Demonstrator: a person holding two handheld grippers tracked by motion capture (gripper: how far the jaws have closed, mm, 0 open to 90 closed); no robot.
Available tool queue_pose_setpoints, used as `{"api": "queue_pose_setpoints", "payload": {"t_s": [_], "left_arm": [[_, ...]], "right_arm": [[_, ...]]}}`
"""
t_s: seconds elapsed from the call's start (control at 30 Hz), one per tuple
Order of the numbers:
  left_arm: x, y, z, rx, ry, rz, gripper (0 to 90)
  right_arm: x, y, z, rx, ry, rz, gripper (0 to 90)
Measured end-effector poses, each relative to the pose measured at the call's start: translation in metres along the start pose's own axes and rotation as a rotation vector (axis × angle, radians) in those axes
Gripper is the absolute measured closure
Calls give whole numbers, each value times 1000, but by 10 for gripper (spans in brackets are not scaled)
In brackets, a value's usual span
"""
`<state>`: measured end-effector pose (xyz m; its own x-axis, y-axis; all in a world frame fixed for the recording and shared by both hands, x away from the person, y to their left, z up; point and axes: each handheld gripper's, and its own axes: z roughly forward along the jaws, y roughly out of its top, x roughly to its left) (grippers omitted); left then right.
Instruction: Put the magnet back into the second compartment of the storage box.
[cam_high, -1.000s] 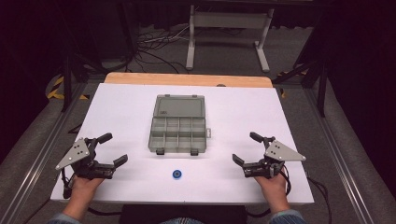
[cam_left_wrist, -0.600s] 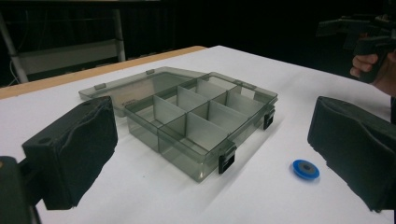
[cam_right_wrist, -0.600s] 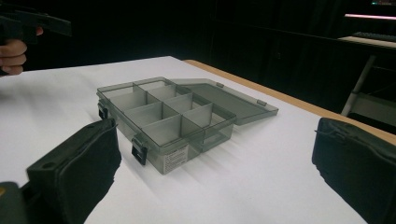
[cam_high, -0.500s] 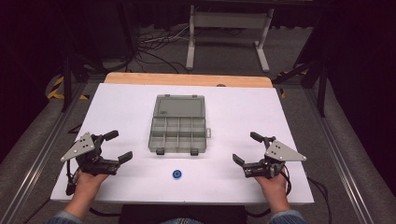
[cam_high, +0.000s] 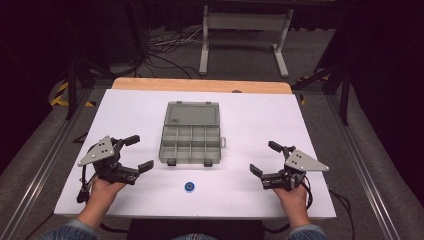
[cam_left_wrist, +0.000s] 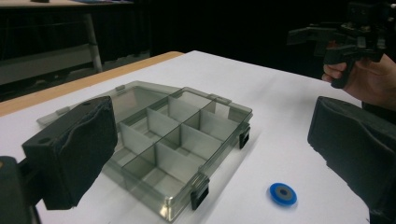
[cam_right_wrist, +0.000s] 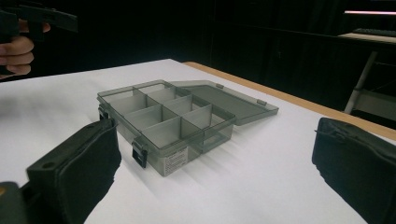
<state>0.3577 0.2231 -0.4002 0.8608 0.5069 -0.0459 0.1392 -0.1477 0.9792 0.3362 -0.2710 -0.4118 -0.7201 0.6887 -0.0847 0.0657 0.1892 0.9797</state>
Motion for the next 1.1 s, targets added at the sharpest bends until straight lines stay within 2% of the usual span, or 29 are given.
{"api": "queue_pose_setpoints", "payload": {"t_s": [0.13, 0.5, 0.73, 0.87, 0.97, 1.03, 1.1], "left_arm": [[-3, 6, 12, 20, -18, 23, 21], [-9, 16, 36, 20, -73, 8, 20], [-15, 21, 49, 28, -101, 29, 22], [-17, 24, 52, 75, -131, 48, 39], [-22, 31, 57, 170, -139, 101, 56], [-24, 35, 60, 215, -136, 126, 57], [-25, 38, 62, 251, -142, 131, 57]], "right_arm": [[0, 0, 0, 3, 1, -1, 15], [-1, -1, -1, -18, 6, 16, 10], [-1, -2, 0, -17, 0, 29, 6], [-1, -2, -1, -5, -11, 29, 6], [-1, -2, -1, 17, -10, 33, 11], [-1, -1, 0, 20, -5, 29, 16], [-1, -1, 0, 26, -5, 31, 18]]}}
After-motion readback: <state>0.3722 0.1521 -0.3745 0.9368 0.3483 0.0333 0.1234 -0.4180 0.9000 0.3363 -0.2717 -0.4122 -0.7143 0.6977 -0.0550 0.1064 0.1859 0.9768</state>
